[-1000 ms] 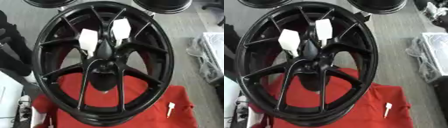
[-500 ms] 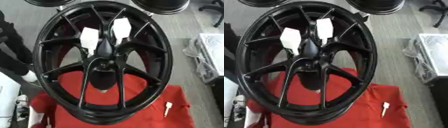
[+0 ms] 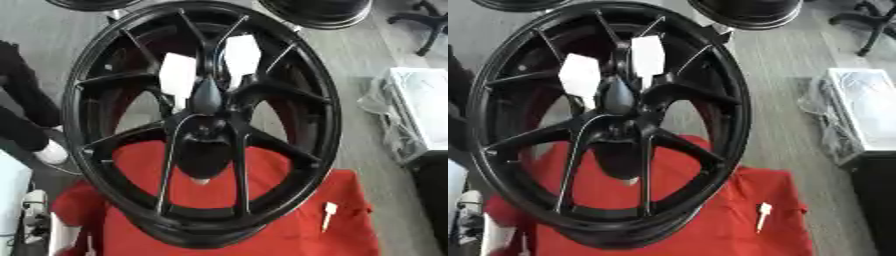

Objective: Pull the pin out of the wheel hub.

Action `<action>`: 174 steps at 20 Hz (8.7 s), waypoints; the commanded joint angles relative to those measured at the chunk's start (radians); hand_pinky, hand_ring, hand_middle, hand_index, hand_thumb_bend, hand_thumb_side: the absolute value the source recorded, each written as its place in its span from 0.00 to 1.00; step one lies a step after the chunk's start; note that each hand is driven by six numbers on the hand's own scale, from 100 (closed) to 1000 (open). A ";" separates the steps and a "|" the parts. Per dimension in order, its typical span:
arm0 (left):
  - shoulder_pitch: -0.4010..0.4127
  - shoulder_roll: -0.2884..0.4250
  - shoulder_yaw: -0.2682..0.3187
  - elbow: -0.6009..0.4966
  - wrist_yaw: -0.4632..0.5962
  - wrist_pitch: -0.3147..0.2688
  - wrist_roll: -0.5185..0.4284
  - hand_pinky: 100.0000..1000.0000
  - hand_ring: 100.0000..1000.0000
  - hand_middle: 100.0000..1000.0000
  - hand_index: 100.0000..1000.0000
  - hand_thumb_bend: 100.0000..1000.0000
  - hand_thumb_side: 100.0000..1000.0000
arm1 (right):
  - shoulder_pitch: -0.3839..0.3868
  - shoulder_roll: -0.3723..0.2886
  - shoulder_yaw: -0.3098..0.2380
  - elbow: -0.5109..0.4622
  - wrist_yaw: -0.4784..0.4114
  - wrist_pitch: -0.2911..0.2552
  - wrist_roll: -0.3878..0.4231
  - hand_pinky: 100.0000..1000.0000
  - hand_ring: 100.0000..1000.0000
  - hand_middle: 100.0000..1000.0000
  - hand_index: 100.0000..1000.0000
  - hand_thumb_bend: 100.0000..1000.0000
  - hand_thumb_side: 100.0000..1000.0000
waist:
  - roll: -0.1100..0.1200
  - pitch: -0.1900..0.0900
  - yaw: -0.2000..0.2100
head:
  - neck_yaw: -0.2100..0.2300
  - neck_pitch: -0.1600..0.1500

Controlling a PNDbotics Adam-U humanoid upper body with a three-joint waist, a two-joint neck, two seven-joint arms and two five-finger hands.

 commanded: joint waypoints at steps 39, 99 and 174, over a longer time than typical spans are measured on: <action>0.021 0.051 0.010 0.006 0.017 0.016 0.037 0.75 0.81 0.76 0.82 0.07 0.82 | -0.180 0.394 0.082 0.212 0.584 -0.185 0.331 0.81 0.75 0.74 0.85 0.53 0.23 | 0.010 -0.036 -0.034 | -0.008 0.007; -0.002 0.035 0.078 0.010 0.055 -0.008 0.125 0.74 0.80 0.75 0.81 0.08 0.80 | -0.168 0.454 0.157 0.274 0.732 -0.053 0.331 0.67 0.65 0.62 0.74 0.46 0.12 | 0.000 -0.043 0.002 | -0.065 0.007; -0.006 0.029 0.087 0.023 0.041 -0.001 0.148 0.73 0.80 0.73 0.80 0.08 0.81 | -0.176 0.392 0.121 0.191 0.597 0.173 0.244 0.57 0.47 0.34 0.41 0.34 0.00 | -0.009 -0.048 0.017 | -0.076 0.007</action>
